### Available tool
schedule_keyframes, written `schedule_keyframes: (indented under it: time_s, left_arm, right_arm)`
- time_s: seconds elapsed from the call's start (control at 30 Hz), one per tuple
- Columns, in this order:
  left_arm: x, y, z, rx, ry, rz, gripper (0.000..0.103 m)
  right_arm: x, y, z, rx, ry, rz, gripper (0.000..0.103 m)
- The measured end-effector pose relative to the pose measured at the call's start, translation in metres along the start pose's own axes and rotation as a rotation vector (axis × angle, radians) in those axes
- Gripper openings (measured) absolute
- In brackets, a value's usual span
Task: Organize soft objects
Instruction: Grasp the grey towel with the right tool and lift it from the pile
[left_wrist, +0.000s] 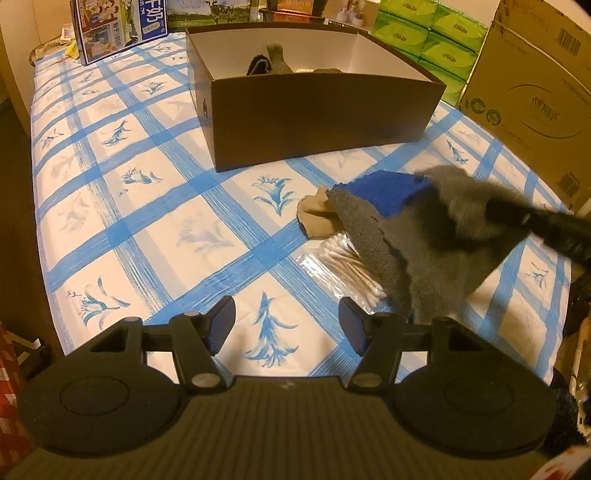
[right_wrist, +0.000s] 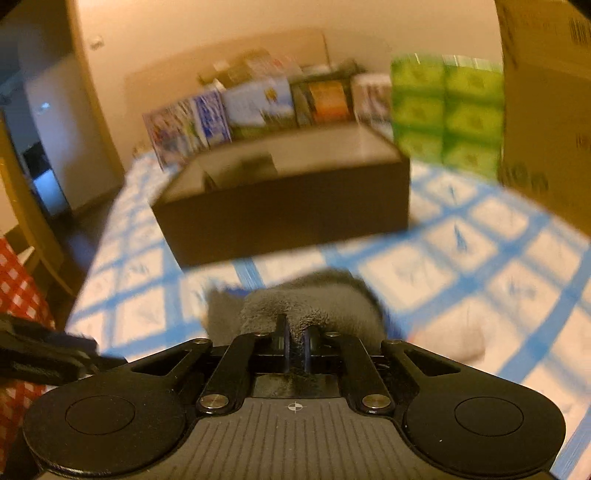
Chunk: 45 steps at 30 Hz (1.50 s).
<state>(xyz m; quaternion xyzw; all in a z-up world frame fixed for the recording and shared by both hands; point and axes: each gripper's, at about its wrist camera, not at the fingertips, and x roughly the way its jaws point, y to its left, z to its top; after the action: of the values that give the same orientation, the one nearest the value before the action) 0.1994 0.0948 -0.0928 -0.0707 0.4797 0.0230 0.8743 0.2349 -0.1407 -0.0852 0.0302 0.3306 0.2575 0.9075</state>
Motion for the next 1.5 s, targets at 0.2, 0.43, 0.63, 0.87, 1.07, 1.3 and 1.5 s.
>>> schedule_keyframes:
  time_s: [0.2,0.43,0.63,0.87,1.07,1.3,1.5]
  left_arm:
    - [-0.007,-0.002,0.0,0.003,-0.016,-0.009,0.059]
    - [-0.009,-0.009,-0.001,0.015,-0.02,-0.025,0.059]
    - [-0.005,-0.014,-0.003,0.027,-0.007,-0.034,0.059]
    - [-0.001,-0.017,-0.005,0.038,0.008,-0.042,0.059]
    - [0.005,-0.021,-0.007,0.047,0.026,-0.048,0.059]
    - [0.015,-0.029,-0.007,0.065,0.046,-0.062,0.059]
    - [0.024,-0.033,-0.007,0.074,0.062,-0.062,0.059]
  right_arm:
    - [-0.036,0.015,0.031,-0.062,-0.122,0.004,0.007]
    - [-0.087,0.009,0.045,-0.099,-0.181,0.005,0.007]
    - [-0.073,0.009,0.016,-0.122,0.023,0.019,0.007]
    - [-0.009,0.002,-0.036,-0.083,0.274,-0.034,0.007]
    - [-0.007,-0.004,-0.048,-0.095,0.322,-0.047,0.045]
    - [-0.027,0.0,-0.035,-0.149,0.218,-0.067,0.074]
    - [-0.001,-0.009,-0.048,-0.222,0.238,-0.061,0.078]
